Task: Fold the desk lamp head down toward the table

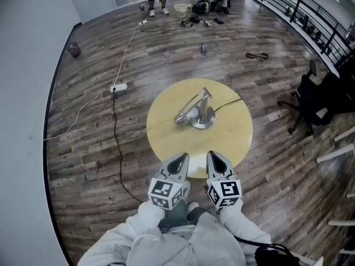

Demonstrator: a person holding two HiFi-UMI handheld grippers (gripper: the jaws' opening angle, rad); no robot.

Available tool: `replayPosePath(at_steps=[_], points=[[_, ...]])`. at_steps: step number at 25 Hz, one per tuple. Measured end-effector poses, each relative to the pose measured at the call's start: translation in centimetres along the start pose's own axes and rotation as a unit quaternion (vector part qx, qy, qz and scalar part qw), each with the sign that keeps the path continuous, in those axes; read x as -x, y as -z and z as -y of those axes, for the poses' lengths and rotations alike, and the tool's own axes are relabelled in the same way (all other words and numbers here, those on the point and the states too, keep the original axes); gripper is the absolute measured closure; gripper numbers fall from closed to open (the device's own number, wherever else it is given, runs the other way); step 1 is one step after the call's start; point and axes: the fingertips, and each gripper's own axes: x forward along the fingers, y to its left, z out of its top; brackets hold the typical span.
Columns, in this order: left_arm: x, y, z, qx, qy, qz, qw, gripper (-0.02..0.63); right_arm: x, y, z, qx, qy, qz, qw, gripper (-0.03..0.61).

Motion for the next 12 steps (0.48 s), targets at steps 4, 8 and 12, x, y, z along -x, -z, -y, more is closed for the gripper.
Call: replayPosePath(at_steps=[4,8,12], points=[[2.6,-0.3,1.8,0.019,-0.007,0.011,0.9997,0.614,2.5,0.0,-1.5,0.0,-0.009,-0.001,1.0,0.568],[3.5,-0.3,2.5,-0.005,-0.01,0.016,0.9998,0.614,4.2,0.1,-2.6,0.015,0.006,0.006,1.0,0.568],[4.2,-1.9,2.2,-0.012,-0.011,0.034,0.9993,0.614,4.7,-1.1,-3.3,0.005,0.023,0.031,0.999,0.568]])
